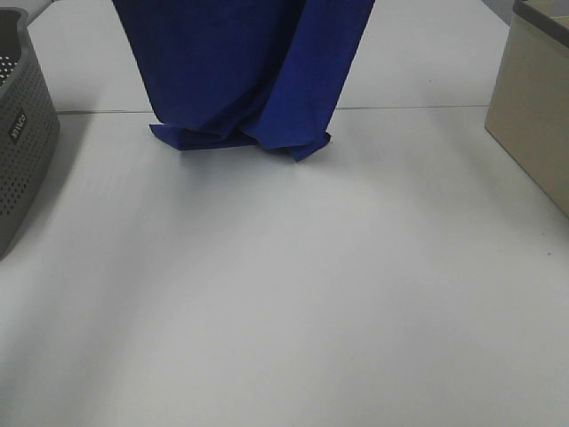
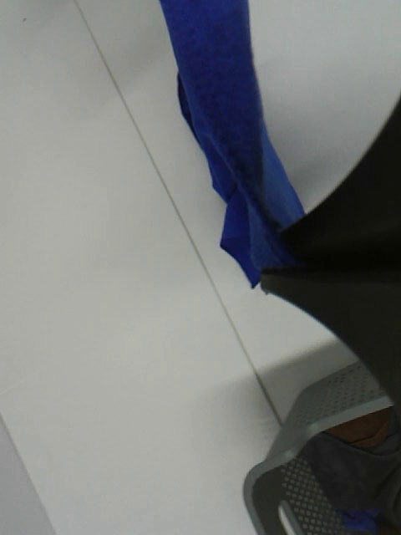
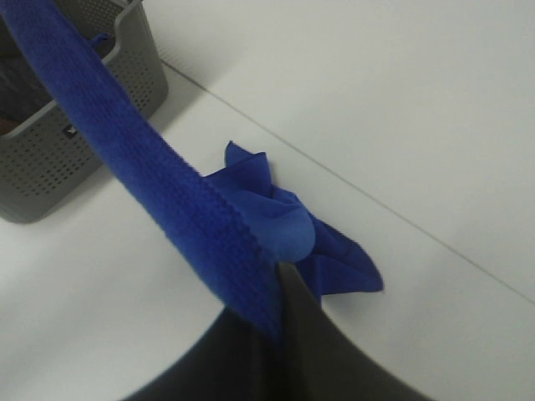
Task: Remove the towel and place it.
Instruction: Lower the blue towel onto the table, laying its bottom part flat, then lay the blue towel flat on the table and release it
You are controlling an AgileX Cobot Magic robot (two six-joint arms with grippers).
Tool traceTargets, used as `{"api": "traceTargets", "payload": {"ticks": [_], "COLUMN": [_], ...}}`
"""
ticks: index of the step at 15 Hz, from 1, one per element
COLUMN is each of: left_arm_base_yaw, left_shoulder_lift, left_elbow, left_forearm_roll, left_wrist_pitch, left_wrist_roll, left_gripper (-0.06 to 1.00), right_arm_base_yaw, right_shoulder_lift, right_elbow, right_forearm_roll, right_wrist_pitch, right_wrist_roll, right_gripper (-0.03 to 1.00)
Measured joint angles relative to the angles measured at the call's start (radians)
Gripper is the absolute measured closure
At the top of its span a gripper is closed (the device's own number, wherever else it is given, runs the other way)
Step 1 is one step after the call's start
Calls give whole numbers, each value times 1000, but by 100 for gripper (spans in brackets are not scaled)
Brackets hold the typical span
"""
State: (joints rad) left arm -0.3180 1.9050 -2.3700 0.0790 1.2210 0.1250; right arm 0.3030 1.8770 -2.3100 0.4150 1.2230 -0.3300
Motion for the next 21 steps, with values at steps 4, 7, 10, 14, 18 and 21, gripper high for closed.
{"api": "traceTargets", "payload": {"ticks": [4,7,10,14,18,21], "left_arm_base_yaw": [0,0,0,-1,-1,-1], "left_shoulder_lift": [-268,-439,-558,-717,-766,-773], "left_elbow": [310,527,710,996,1165,1325], "left_forearm_roll": [-9,-63,-133,-251,-354,-421], "left_wrist_pitch": [0,-1,-1,-8,-10,-14], "left_wrist_roll": [-43,-45,-47,-47,-24,-5], "left_gripper": [94,94,94,94,94,94], "right_arm_base_yaw": [27,49,49,50,50,50], "right_shoulder_lift": [-164,-276,-366,-519,-585,-631], "right_elbow": [252,404,573,915,1092,1245], "right_forearm_roll": [70,87,90,114,114,130], "right_wrist_pitch": [0,-1,-2,-6,-8,-13], "right_wrist_roll": [2,2,3,36,60,91], "right_gripper": [95,95,95,95,95,95]}}
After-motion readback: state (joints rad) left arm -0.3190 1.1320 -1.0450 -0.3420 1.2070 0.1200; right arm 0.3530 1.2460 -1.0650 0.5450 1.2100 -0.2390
